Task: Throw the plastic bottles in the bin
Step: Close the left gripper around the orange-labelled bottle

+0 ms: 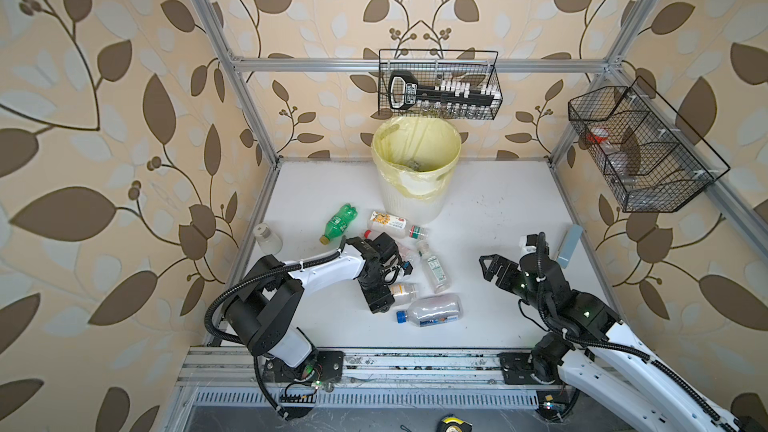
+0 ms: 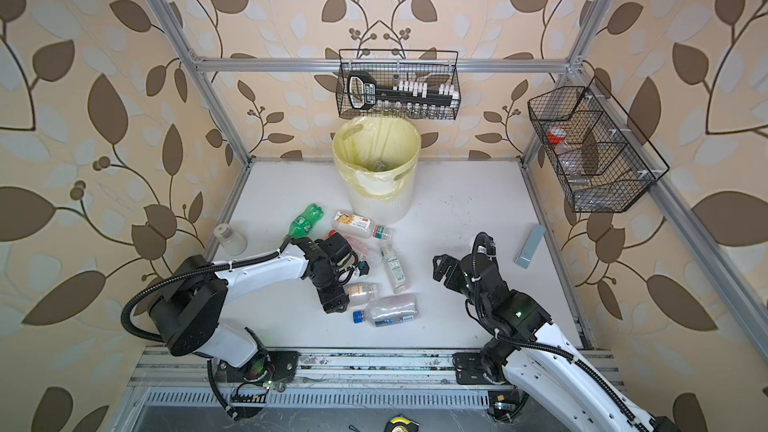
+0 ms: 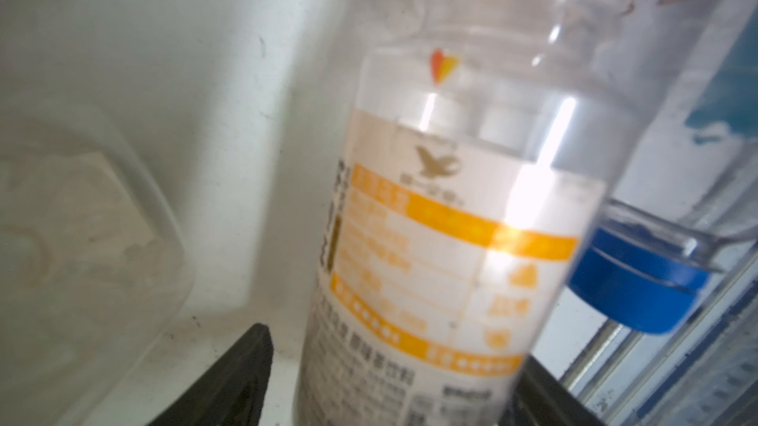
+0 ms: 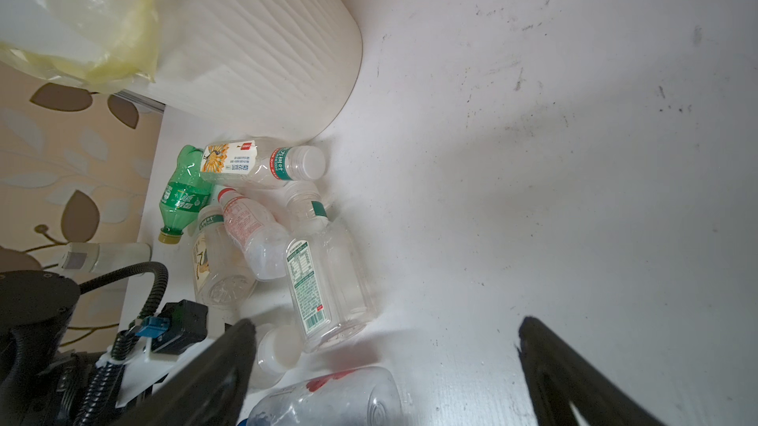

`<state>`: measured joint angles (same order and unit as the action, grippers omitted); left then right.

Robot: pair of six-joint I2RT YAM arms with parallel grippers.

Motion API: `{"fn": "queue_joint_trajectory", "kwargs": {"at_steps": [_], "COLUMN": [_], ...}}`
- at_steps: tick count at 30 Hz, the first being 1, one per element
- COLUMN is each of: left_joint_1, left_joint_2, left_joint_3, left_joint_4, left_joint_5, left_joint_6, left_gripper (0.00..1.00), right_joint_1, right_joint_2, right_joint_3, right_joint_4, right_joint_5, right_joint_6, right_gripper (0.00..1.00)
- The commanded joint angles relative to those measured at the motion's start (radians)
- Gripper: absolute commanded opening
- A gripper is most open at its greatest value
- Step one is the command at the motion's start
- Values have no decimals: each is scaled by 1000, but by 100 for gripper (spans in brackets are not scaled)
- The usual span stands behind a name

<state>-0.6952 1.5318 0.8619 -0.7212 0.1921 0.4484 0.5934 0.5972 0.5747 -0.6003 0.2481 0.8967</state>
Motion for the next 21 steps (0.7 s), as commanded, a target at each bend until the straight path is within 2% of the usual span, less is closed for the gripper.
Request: {"fn": "queue_joint_trajectory", "kwargs": {"at_steps": [1, 4, 8, 12, 21], "left_joint_1": [-7, -7, -7, -7, -8], "left_joint_2": [-1, -1, -8, -22, -102], "left_joint_3": [8, 9, 1, -7, 11], "left_joint_4": [-19, -31, -50, -55, -82], "left_joint_5": [9, 23, 59, 57, 49], "left_joint_6": [16, 25, 51, 61, 82], "left_gripper": [76, 66, 58, 45, 32], "right_joint_1": [-10, -17, -25, -33, -46], "right_joint_2": [3, 4, 3, 4, 2], "right_joint_3": [-21, -27, -35, -42, -47], "right_joint_4": [13, 16, 22, 31, 33], "right_joint_5": [-16, -19, -23, -30, -43], "right_joint_6": [-12, -15, -15, -20, -30], "right_gripper": [100, 100, 100, 100, 100]}}
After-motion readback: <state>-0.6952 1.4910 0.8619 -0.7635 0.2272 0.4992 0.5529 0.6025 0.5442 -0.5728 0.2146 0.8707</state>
